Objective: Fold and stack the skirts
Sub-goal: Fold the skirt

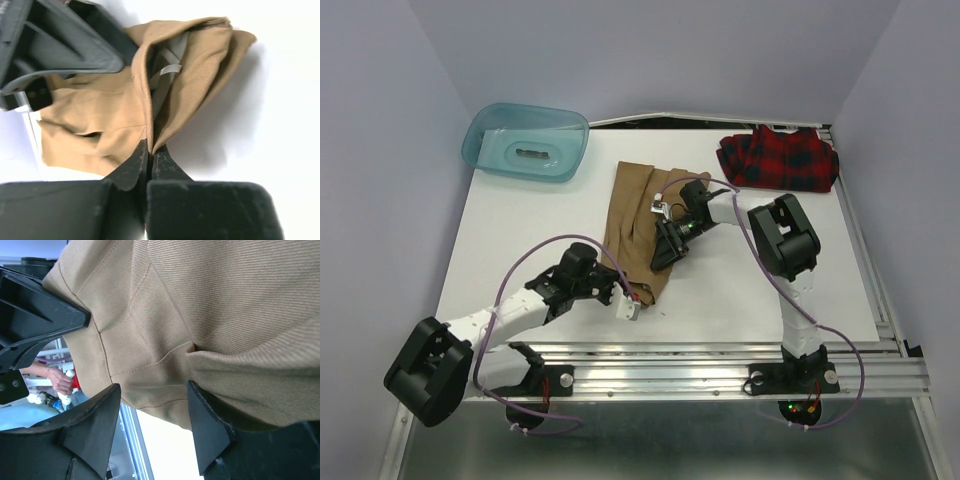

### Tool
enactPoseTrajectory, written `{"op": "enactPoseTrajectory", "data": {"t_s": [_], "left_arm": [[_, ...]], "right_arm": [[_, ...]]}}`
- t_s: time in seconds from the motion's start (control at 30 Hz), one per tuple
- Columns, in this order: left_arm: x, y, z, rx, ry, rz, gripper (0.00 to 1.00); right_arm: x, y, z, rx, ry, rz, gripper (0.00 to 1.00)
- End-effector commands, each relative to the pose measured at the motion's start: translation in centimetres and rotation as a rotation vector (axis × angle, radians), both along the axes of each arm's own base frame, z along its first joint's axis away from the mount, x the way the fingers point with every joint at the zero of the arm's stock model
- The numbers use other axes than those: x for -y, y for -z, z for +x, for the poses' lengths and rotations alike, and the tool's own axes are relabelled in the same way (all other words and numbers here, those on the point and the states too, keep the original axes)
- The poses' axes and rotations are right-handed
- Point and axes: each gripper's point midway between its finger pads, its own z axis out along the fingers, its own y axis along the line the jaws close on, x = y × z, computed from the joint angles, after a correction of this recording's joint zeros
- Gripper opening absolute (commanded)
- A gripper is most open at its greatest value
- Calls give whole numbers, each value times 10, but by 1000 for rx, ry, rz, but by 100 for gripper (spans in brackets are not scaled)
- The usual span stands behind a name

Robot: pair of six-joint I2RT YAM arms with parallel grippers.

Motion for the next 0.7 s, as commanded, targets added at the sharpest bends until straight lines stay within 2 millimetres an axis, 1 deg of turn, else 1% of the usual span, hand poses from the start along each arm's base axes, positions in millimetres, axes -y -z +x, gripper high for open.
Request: {"op": "enactPoseTrajectory", "data": {"t_s": [0.0,0.03,0.07,0.1,0.13,0.17,0.23,0.27,0.3,0.33,0.43,0.47,0.5,0.53,0.57,0.6,0.63,0.67], "left_arm": [[11,-17,-5,-32,32,-12,0],[11,-17,-7,-44,32,-8,0],[12,-19,-9,-60,32,-3,0],[12,-19,-14,-82,33,0,0],[12,-21,-17,-100,34,6,0],[12,-23,-20,-105,37,3,0],[13,-27,-27,-125,43,-3,0],[12,-31,-33,-134,51,-5,0],[13,-34,-36,-144,56,-12,0],[12,-37,-42,-166,51,-14,0],[9,-40,-53,-196,69,-3,0],[7,-44,-59,-214,67,-6,0],[6,-46,-60,-220,64,-7,0],[5,-49,-64,-230,63,-13,0],[4,-51,-65,-231,59,-19,0],[4,-53,-64,-231,49,-22,0],[3,-55,-65,-238,40,-27,0],[3,-59,-65,-241,31,-35,0]], "right_arm": [[5,1,7,117,-20,-94,64],[4,-12,12,156,-16,-91,66],[3,-21,16,178,-13,-88,68],[4,-40,29,230,7,-78,70],[2,-50,33,251,15,-72,70],[8,-59,45,274,45,-70,72],[9,-76,60,325,76,-64,73],[5,-92,70,372,85,-44,73],[8,-98,80,397,104,-44,73],[4,-109,90,418,123,-35,73],[-9,-124,106,407,180,16,73],[-14,-125,109,371,209,31,73],[-22,-132,121,404,229,83,73],[-28,-131,119,318,259,109,73],[-33,-141,122,307,276,146,73],[-40,-142,127,317,276,211,73],[-44,-142,128,258,300,229,72],[-57,-140,119,244,270,251,71]]}}
